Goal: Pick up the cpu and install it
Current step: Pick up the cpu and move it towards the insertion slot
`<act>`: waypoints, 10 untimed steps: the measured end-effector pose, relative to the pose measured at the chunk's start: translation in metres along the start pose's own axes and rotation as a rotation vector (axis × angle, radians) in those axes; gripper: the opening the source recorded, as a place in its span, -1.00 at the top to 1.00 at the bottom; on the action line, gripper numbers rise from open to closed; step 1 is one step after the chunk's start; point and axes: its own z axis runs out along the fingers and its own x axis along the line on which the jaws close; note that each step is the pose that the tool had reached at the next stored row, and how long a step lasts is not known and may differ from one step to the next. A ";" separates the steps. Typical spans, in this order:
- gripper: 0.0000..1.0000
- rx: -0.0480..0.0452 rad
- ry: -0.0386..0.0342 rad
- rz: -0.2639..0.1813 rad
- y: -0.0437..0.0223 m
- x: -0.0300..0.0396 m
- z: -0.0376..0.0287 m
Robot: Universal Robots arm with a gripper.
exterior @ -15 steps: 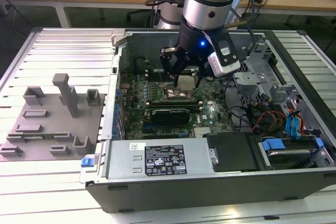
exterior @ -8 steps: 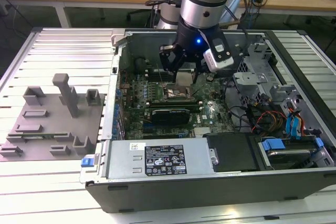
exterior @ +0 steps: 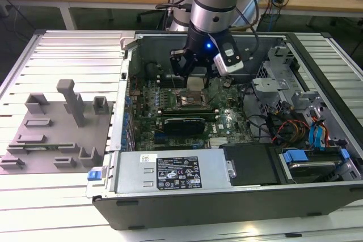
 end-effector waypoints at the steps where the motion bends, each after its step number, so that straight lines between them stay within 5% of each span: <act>1: -0.09 0.0004 0.0004 -0.006 0.0007 0.0000 0.0013; 5: -0.09 0.0026 0.0032 -0.044 0.0028 -0.0002 0.0087; 10: -0.09 0.0024 0.0027 -0.037 0.0025 -0.0005 0.0175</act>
